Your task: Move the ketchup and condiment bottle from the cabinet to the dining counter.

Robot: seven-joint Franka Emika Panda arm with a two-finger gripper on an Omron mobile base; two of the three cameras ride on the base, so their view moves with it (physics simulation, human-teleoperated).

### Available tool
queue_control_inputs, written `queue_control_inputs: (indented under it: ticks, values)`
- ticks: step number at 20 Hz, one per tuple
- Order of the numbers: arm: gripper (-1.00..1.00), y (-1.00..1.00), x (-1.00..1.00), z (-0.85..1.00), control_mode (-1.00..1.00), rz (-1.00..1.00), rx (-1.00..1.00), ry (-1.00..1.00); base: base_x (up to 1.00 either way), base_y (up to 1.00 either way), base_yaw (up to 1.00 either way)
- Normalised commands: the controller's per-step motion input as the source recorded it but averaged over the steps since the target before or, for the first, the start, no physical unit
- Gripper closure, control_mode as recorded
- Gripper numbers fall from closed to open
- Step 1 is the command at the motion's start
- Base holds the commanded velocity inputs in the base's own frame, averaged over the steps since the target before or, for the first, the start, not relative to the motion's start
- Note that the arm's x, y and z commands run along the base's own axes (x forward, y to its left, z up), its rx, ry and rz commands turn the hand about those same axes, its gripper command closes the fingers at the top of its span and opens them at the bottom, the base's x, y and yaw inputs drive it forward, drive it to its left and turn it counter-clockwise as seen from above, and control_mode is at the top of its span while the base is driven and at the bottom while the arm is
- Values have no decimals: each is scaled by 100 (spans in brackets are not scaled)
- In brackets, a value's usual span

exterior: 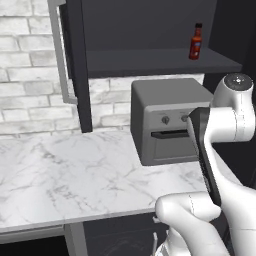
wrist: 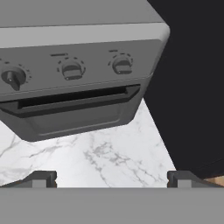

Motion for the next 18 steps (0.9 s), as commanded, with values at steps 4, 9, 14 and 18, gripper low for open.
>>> queue_control_inputs:
  ticks: [4,9,14,18]
  values:
    - [-100,0,0,0,100,0,0,0,3,0,0]
    - [-100,0,0,0,100,0,0,0,0,0,0]
    - [-100,0,0,0,100,0,0,0,0,0,0]
    - [-100,0,0,0,100,0,0,0,0,0,0]
